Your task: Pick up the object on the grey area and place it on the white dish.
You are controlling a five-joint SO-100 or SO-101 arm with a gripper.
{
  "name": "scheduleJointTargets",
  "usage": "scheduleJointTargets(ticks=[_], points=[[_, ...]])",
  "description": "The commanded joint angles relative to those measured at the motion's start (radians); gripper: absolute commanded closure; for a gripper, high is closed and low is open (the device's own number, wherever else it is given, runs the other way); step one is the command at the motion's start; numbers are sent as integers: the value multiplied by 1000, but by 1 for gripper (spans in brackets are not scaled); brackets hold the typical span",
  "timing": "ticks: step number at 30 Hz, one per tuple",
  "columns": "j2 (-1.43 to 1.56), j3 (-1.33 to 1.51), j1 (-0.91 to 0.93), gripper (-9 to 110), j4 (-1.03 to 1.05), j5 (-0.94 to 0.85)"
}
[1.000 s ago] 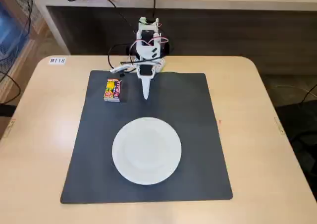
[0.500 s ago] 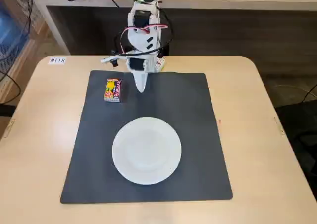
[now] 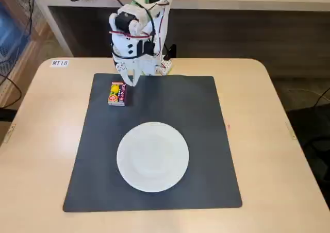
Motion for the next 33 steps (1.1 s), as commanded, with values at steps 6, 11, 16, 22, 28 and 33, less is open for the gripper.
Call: scheduleJointTargets(ticks=[6, 11, 16, 22, 28, 33], points=[[-101, -29, 67, 102, 21, 67], [-129, -3, 110, 80, 18, 63], [-198, -2, 121, 65, 8, 61], [-284, 5, 137, 61, -77, -11], [-327, 34, 141, 63, -143, -49], [-348, 74, 121, 64, -176, -25]])
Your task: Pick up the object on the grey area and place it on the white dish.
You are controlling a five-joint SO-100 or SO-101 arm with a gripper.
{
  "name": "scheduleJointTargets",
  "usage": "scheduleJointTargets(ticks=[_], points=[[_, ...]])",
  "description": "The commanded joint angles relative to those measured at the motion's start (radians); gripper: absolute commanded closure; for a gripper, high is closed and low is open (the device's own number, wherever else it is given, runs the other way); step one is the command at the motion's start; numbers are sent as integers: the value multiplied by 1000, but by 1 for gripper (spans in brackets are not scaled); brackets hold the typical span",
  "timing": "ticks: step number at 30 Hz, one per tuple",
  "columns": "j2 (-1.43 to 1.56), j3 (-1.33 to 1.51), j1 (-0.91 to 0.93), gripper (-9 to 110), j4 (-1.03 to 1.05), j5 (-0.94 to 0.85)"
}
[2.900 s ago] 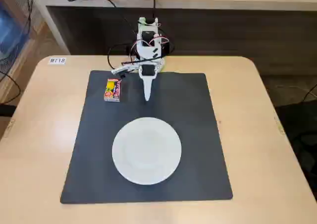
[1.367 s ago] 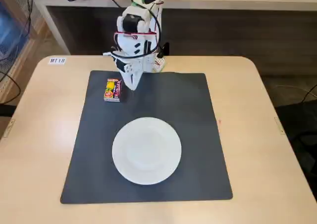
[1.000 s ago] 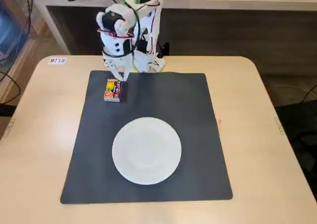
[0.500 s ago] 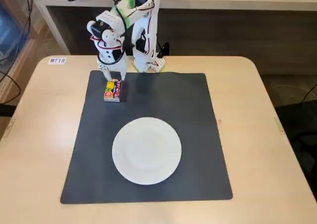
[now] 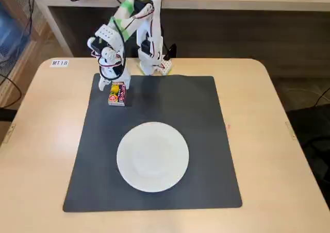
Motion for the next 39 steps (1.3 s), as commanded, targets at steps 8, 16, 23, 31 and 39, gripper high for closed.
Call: scheduleJointTargets(ticks=[8, 16, 23, 31, 39], points=[[-66, 11, -21, 64, -35, 28], [-130, 20, -14, 73, -124, 20], [-137, 29, 20, 98, -209, 3], [-100, 2, -44, 98, -181, 80], [-163, -218, -213, 97, -58, 232]])
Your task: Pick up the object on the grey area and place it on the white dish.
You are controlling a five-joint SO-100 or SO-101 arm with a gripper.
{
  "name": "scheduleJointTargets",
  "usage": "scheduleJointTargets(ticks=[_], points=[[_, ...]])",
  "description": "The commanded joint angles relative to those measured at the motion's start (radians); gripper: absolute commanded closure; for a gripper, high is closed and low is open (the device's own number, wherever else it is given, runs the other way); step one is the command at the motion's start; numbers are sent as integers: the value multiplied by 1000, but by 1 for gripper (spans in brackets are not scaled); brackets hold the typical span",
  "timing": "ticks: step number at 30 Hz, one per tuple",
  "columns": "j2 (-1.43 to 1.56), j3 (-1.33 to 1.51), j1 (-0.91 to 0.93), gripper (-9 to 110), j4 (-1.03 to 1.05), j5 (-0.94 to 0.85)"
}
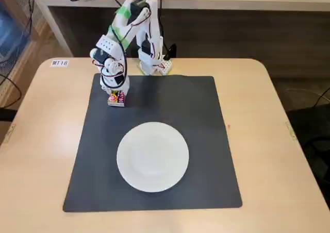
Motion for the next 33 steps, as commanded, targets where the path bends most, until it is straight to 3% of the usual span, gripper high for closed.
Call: scheduleJointTargets(ticks=[1, 10, 33], points=[[-28, -164, -63, 97, 66, 51], [-178, -551, -156, 100, 224, 109], [-670, -1296, -500, 97, 282, 440]])
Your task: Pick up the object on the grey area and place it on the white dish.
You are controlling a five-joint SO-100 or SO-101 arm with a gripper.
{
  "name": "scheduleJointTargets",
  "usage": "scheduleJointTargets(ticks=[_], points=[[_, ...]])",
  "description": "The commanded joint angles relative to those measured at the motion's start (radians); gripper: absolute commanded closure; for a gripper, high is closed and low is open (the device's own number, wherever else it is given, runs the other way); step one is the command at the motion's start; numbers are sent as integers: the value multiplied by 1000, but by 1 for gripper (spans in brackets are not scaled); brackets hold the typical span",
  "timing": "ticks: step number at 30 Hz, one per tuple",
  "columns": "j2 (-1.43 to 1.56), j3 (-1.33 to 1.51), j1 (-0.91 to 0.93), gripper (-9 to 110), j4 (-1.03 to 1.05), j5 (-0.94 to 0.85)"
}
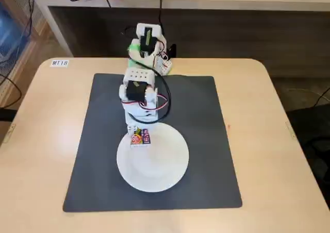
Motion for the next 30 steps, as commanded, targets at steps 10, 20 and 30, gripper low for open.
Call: scheduleJointTargets(ticks=[10, 20, 30], points=[[-149, -242, -57, 95, 12, 44], [-152, -290, -78, 69, 12, 34], [-43, -284, -77, 100, 18, -21]])
